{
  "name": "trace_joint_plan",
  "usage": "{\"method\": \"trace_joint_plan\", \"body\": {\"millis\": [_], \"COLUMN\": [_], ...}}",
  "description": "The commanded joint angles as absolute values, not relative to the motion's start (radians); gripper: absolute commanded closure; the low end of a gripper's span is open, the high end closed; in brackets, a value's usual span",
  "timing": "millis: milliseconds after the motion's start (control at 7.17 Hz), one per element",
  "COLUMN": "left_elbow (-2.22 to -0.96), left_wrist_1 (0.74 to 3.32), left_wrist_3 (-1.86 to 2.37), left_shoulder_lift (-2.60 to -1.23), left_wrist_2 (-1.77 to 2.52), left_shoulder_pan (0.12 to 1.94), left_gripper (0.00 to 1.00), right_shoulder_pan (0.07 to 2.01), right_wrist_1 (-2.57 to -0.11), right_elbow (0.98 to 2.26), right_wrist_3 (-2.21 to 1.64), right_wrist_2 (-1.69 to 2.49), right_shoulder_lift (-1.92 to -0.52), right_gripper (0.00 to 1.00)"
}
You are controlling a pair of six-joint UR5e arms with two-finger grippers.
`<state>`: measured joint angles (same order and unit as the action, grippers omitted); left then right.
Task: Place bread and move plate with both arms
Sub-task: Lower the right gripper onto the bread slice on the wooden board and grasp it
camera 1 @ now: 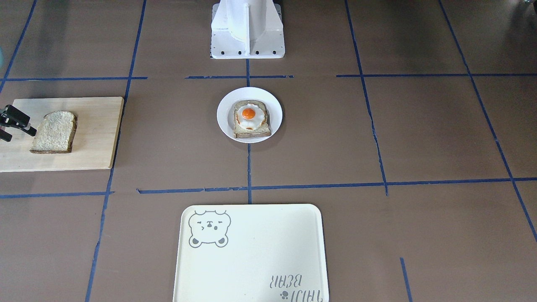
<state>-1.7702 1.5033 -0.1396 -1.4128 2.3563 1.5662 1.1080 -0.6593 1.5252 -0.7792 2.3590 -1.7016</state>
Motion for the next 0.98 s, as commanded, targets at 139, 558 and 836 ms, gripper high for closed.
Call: {"method": "trace_joint_plan", "body": {"millis": [139, 558, 836], "left_elbow": [-1.773, -1.772, -1.772], "left_wrist_1": [1.503, 1.503, 1.503], "left_wrist_3": [-0.14, -0.14, -0.14], "left_shoulder_lift": [-1.413, -1.413, -1.413], "left_wrist_2": [2.356, 2.356, 2.356], "left_shoulder_pan": [1.566, 1.566, 1.566], "left_gripper": [0.0, 0.0, 0.0], "right_shoulder_pan": [1.085, 1.066, 1.057], "right_wrist_1": [-0.661, -0.658, -0.658], "right_elbow": [1.514, 1.494, 1.488], "right_wrist_3": [-0.781, -0.781, -0.781], "right_wrist_2": [2.356, 2.355, 2.355], "right_shoulder_lift": [-1.678, -1.674, -1.674], "right_gripper": [0.23, 0.25, 0.29]}}
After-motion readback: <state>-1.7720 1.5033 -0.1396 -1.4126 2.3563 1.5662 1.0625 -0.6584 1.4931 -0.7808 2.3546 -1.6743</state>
